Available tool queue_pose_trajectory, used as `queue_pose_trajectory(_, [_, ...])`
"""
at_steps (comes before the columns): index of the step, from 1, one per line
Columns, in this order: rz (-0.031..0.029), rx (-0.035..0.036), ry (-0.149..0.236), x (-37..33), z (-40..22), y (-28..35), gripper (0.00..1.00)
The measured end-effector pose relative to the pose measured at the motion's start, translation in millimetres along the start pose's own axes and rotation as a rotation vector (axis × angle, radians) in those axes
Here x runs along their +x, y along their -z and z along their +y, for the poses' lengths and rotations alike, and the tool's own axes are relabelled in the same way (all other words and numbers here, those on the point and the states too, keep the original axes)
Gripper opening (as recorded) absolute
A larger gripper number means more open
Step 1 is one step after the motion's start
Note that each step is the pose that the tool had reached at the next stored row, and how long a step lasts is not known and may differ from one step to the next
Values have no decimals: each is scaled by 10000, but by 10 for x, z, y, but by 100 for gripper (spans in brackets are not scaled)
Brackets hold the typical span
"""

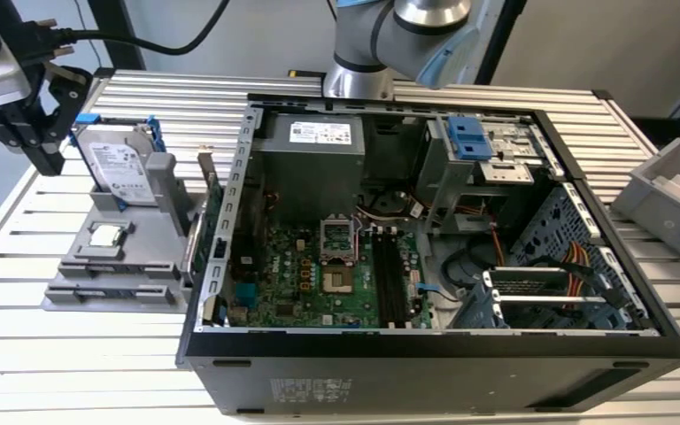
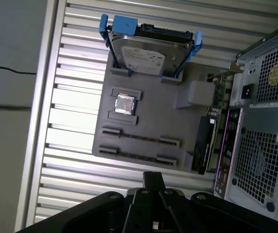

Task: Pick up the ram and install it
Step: 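Pick up the ram and move it above insertion slot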

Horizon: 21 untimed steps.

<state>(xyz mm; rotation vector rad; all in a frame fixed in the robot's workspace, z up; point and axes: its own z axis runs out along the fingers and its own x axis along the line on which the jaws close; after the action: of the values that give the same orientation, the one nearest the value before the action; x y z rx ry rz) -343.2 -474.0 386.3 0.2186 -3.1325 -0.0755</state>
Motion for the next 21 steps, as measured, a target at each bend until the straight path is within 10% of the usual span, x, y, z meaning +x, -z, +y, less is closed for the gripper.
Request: queue_pose_trajectory(21, [38, -1, 771, 0, 0, 0, 0])
